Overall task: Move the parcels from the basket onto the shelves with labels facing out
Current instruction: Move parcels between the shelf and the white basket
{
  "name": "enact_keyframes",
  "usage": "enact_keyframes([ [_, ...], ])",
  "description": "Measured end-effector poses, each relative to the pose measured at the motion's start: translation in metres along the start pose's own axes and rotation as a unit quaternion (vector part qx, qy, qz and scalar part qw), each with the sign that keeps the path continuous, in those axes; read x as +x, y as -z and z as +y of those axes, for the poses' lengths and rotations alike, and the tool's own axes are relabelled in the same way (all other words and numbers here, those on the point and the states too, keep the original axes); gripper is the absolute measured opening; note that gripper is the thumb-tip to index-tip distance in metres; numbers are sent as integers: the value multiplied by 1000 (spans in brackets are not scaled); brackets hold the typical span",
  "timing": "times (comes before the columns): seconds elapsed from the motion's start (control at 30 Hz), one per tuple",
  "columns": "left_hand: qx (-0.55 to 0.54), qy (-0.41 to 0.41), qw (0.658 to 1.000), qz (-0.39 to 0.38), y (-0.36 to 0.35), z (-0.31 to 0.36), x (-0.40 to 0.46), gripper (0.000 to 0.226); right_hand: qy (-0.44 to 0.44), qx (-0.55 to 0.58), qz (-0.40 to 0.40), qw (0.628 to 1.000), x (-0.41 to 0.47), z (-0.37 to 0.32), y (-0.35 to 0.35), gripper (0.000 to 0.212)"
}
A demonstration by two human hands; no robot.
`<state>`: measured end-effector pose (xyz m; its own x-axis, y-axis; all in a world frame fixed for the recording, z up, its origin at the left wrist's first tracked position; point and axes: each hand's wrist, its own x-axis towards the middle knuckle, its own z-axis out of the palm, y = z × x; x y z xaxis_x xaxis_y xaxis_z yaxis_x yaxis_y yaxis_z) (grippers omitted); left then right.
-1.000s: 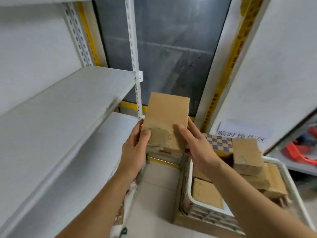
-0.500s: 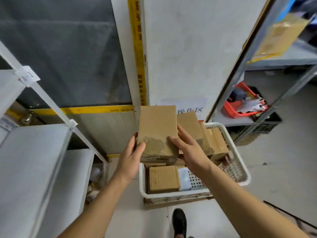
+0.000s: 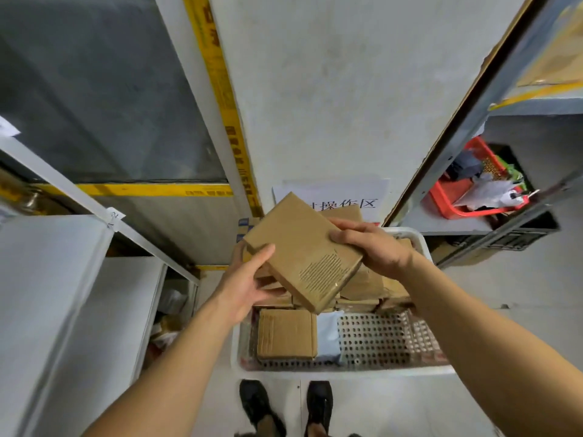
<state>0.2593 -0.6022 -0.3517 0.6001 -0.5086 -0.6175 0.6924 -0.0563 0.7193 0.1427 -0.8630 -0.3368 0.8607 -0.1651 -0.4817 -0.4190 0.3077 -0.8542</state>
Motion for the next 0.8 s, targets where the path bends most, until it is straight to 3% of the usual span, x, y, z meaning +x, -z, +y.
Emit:
enact_keyframes([
  [0.1, -23, -3, 1000, 3, 3, 2, 13, 63, 9, 7, 31, 999, 18, -3, -6, 51],
  [0.2, -92, 4, 994, 56, 8, -1, 30, 57, 37, -42, 168, 984, 30, 9, -22, 100],
  [0.27, -143, 5, 986, 88, 10, -4, 42, 48, 26, -49, 189, 980, 32, 20, -37, 113],
  [0.37, -167, -9, 980, 109, 13, -8, 59, 52, 15, -33, 160, 987, 43, 34, -60, 68],
  [0.47, -143, -9, 982, 123, 18, -8, 75, 56, 47, -78, 173, 981, 63, 44, -70, 46],
  [0.6, -46, 8, 992, 119, 32, -5, 95, 66, 53, -102, 197, 974, 82, 51, -66, 36],
  [0.8, 67, 2, 992, 109, 41, -10, 108, 73, 51, -109, 225, 967, 93, 64, -63, 43],
])
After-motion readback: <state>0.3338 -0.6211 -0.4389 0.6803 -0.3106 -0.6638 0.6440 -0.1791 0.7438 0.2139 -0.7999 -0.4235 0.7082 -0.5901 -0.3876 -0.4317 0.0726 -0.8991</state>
